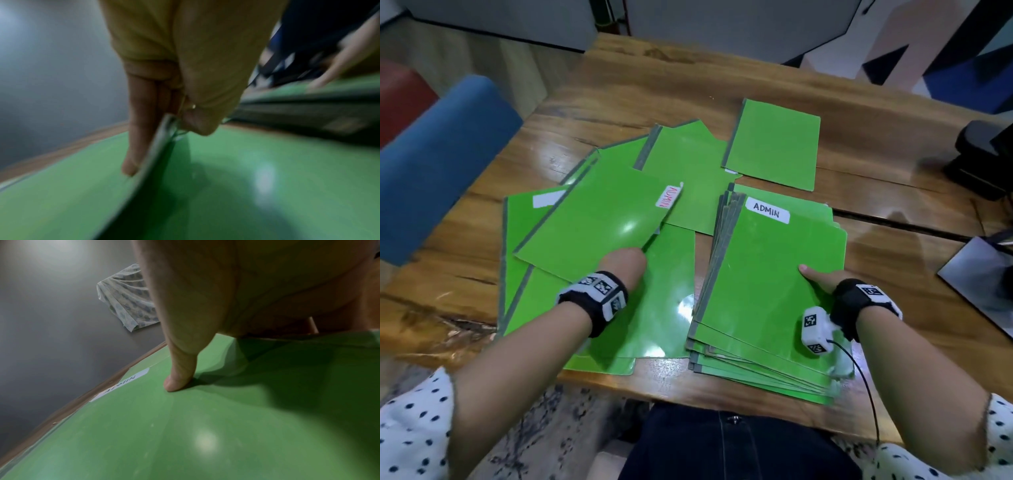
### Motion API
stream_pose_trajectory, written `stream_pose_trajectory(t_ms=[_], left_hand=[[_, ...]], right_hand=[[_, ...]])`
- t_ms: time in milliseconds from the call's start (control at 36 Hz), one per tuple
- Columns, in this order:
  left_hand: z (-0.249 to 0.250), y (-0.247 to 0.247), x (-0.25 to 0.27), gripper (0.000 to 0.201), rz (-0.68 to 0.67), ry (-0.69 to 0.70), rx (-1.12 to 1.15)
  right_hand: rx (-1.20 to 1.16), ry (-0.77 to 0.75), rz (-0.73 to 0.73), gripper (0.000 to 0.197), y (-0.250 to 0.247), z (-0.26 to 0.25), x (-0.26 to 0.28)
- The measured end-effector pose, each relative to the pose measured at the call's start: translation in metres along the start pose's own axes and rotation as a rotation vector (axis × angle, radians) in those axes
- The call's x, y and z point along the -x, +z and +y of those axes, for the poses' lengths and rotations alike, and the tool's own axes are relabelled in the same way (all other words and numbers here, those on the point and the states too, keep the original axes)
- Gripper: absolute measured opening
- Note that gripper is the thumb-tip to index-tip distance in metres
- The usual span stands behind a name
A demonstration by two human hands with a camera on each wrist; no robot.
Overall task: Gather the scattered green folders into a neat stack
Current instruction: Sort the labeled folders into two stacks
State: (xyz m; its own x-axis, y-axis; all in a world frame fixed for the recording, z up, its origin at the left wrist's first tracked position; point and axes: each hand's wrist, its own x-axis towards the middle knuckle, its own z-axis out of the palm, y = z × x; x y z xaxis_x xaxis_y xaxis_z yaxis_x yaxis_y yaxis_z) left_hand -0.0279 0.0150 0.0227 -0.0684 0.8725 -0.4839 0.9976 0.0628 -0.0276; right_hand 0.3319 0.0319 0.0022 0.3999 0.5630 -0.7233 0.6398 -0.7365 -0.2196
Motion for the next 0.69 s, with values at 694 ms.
stream_pose_trajectory(t_ms=[694], left_hand=[[-0.072, 0.009, 0.007, 0.085, -0.056, -0.605, 0.666]], right_hand=[[0.006, -0.024, 0.019, 0.089, -0.002, 0.001, 0.005]])
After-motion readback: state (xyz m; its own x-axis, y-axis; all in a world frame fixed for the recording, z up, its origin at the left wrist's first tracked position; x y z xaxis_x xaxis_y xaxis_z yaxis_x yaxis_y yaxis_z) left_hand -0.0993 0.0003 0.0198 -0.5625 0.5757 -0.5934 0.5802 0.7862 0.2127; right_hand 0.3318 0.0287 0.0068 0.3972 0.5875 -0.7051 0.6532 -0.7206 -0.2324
